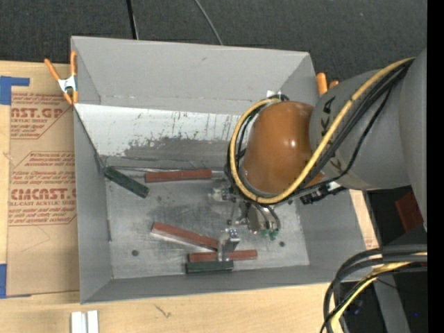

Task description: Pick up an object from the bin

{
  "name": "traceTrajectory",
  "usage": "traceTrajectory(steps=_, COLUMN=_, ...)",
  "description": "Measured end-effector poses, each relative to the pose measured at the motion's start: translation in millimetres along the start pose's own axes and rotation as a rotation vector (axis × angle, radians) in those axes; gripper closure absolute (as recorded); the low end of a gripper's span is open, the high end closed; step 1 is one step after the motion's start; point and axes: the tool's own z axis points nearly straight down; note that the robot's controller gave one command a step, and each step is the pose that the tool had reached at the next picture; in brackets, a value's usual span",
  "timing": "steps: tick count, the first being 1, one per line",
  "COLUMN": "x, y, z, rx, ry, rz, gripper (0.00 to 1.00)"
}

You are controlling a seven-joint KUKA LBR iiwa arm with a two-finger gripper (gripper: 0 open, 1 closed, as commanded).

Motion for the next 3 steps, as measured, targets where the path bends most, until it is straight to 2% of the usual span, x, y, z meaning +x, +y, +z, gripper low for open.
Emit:
traceTrajectory(steps=1, x=-35.4, y=1, z=78, rx=0.001, ry=0.005, rz=-0.192, gripper=1.00)
traceTrajectory(steps=2, x=-35.4, y=1, z=78, rx=0.001, ry=0.005, rz=-0.192, gripper=1.00)
traceTrajectory(steps=3, x=-24.5, y=0, z=-72, rx=0.001, ry=-0.006, rz=-0.173, gripper=1.00)
